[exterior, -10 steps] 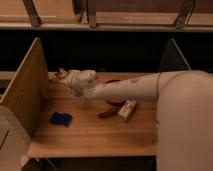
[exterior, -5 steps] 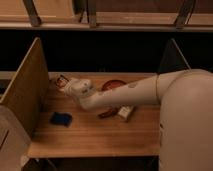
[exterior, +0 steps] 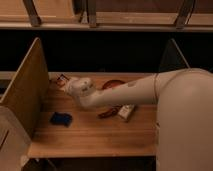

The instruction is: Place the eraser in the ceramic cup

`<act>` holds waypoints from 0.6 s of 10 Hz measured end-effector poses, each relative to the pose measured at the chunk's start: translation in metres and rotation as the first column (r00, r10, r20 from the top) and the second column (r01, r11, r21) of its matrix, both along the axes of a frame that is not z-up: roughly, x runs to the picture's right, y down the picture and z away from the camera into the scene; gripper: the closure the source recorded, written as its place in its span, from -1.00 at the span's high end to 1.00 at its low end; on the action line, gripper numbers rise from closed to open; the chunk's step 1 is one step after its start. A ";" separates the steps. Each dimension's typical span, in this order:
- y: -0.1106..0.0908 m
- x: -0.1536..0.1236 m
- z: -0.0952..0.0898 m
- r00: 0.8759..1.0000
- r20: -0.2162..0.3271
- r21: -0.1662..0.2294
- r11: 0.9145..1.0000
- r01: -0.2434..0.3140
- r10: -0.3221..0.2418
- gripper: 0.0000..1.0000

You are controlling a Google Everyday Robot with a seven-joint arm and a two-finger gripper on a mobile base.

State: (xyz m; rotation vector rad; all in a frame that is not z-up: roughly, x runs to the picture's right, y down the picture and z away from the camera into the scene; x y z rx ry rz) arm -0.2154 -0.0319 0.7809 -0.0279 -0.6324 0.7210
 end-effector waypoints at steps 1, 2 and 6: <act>-0.001 -0.004 0.004 1.000 0.011 -0.006 1.000 0.018 -0.018 -0.74; -0.003 -0.004 0.008 1.000 0.010 -0.010 1.000 0.023 -0.023 -0.74; -0.006 -0.005 0.027 0.998 0.043 -0.040 0.998 0.047 -0.045 -0.74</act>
